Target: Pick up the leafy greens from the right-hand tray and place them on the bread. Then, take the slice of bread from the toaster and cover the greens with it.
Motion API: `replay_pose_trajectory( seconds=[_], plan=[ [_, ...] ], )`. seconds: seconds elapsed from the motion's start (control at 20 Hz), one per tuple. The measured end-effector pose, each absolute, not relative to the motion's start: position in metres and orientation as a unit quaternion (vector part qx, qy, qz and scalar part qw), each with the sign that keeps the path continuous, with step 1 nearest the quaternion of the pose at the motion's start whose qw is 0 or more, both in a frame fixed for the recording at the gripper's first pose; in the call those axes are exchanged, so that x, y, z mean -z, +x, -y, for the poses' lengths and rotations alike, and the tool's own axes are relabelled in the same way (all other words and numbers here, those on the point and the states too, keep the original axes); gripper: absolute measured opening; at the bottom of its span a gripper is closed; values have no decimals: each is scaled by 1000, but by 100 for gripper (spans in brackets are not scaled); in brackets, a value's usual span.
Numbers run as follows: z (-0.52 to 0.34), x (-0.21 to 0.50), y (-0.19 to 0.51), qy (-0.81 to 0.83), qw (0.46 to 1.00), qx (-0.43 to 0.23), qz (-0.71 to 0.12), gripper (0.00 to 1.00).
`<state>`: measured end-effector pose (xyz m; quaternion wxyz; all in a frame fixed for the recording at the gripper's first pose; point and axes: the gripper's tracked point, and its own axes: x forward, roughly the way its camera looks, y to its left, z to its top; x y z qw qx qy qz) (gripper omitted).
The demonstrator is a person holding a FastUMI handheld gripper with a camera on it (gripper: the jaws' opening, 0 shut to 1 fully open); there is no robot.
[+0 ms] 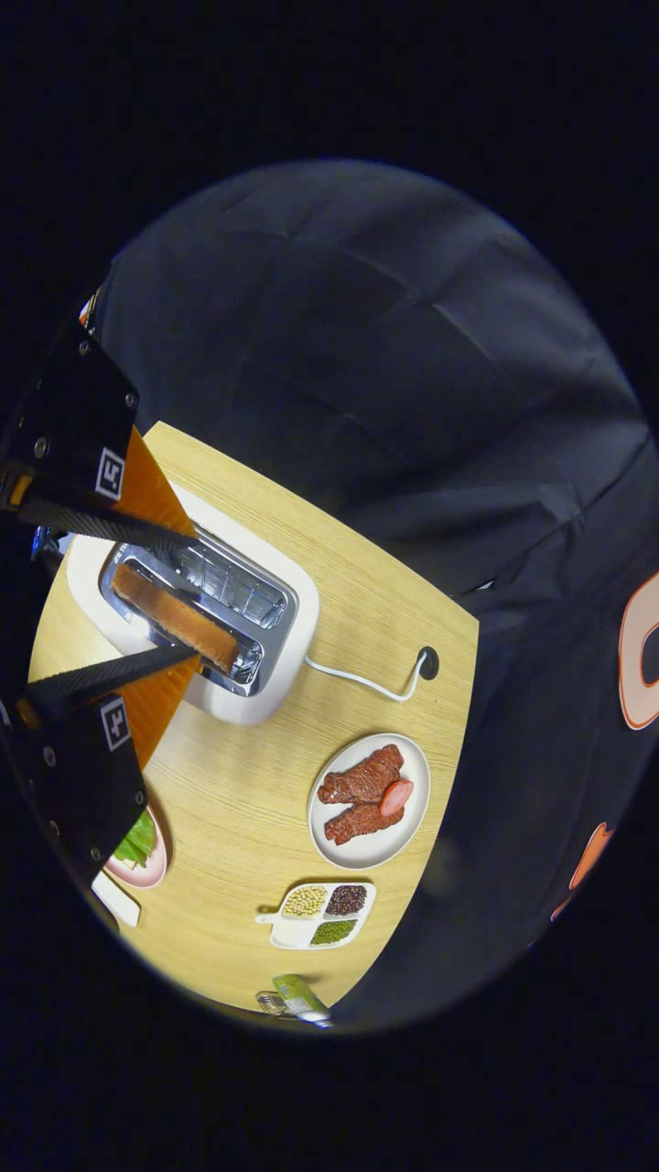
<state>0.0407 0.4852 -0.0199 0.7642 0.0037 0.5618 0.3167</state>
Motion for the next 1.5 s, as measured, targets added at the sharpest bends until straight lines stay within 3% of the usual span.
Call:
replay_pose_trajectory(
  seconds=[0.15,0.3,0.45,0.55,1.5],
  plan=[
    [-486,34,36,-13,756,-311,-576,59],
    [-481,35,43,-38,764,-299,-570,47],
    [-477,39,43,-42,765,-302,-567,24],
    [-477,33,42,-31,764,-311,-564,18],
    [-419,-46,30,76,801,-389,-449,11]
  ],
)
